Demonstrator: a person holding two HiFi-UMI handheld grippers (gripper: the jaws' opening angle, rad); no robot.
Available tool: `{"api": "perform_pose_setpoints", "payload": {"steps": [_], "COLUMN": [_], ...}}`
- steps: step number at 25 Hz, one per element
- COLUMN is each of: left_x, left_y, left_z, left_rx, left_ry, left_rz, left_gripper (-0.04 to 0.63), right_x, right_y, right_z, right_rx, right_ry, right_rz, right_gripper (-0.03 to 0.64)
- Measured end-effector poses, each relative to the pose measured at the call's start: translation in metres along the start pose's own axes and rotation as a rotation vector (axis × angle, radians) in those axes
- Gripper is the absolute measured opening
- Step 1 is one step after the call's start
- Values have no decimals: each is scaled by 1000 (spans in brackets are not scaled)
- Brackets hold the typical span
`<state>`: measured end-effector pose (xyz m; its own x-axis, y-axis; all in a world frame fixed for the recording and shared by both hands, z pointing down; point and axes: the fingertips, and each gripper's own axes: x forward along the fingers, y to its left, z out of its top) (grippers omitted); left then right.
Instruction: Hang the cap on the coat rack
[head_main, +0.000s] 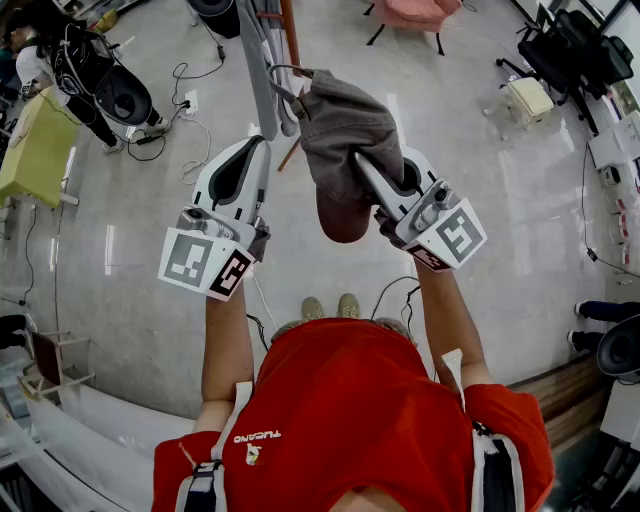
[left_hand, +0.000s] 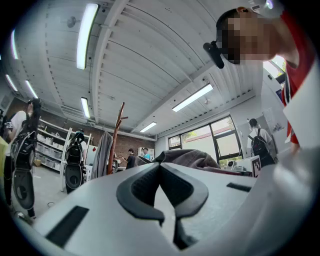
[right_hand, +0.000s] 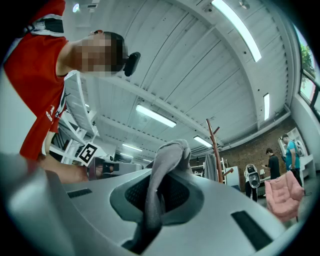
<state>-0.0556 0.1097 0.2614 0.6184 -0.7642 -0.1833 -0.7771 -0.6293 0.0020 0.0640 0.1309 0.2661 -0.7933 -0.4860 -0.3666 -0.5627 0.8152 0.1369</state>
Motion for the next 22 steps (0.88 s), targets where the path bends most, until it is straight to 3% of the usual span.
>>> {"api": "perform_pose_setpoints", "payload": {"steps": [5, 9, 16, 19, 22], "left_x": [17, 6, -8, -12, -12], "left_y": [-1, 9, 26, 50, 77], "left_z": [-9, -6, -7, -11, -17], "left_rx": [-4, -10, -8, -11, -21], "left_ry": [-3, -10, -13, -11, -2], "left_rz": [2, -5, -29, -45, -47], "left_gripper": [8, 8, 8, 8, 8], "right_x": [-4, 7, 28, 47, 72], "right_y": [-13, 2, -1, -8, -19], "right_z": [-9, -24, -26, -41, -45], "right_rx": [2, 0, -48, -51, -85], "right_ry": [18, 96, 71, 110, 82], "right_rz": [16, 10, -41, -87, -115], "right_gripper": [34, 34, 34, 34, 34]}}
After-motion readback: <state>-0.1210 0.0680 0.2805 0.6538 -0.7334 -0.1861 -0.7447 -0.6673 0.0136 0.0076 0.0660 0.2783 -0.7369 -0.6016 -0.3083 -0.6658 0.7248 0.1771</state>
